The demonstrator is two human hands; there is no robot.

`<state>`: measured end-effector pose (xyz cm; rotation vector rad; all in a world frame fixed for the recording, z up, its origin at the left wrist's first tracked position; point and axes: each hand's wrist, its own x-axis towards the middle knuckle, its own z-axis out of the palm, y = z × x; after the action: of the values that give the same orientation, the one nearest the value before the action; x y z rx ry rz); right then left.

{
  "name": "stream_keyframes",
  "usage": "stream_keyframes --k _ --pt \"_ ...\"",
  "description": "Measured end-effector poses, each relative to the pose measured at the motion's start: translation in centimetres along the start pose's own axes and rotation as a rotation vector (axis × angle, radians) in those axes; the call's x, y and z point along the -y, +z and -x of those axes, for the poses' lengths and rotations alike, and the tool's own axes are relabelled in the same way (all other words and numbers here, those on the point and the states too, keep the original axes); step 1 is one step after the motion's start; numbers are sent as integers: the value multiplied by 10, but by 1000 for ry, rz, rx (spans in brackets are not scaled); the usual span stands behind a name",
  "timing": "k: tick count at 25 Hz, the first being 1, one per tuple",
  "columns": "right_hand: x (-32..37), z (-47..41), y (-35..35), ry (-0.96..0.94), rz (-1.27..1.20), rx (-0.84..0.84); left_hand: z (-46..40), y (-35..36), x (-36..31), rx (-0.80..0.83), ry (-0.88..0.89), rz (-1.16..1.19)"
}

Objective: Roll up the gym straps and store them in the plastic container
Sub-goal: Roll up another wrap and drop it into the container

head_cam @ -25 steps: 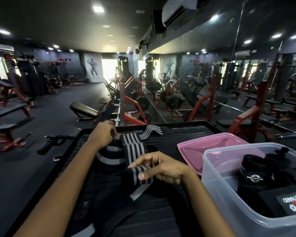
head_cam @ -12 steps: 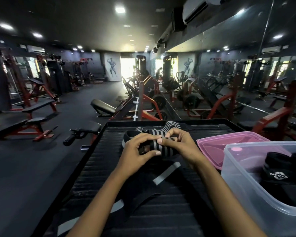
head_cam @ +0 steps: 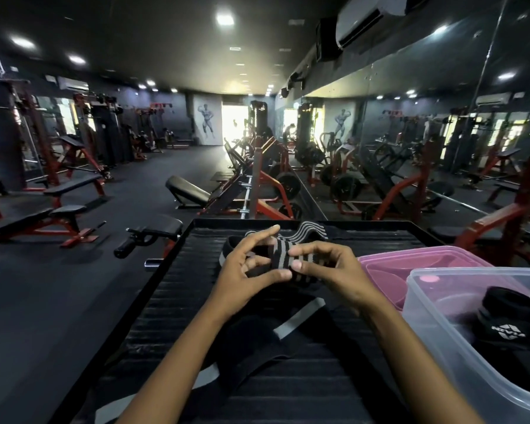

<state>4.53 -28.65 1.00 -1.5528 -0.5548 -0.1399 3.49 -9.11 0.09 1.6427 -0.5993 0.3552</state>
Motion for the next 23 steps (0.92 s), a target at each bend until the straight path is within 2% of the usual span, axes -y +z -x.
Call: stream_keyframes --k 2,7,9,11,14,19,23 --pt "0 1 -2 37 -18 40 0 -1 1 65 63 -76" --pt "-4 1 5 14 61 -28 3 2 3 -103 53 -274" --pt "-4 2 5 -26 137 -38 4 3 4 -127 58 -242" --pt "-1 4 5 -93 219 22 3 3 3 -153 61 -228" --pt "-4 5 13 -89 216 77 2 6 7 -188 70 -239" --pt "-19 5 26 -88 467 117 8 17 18 -110 19 -280" --pt "-15 3 19 -171 411 19 6 14 12 -57 -31 -210"
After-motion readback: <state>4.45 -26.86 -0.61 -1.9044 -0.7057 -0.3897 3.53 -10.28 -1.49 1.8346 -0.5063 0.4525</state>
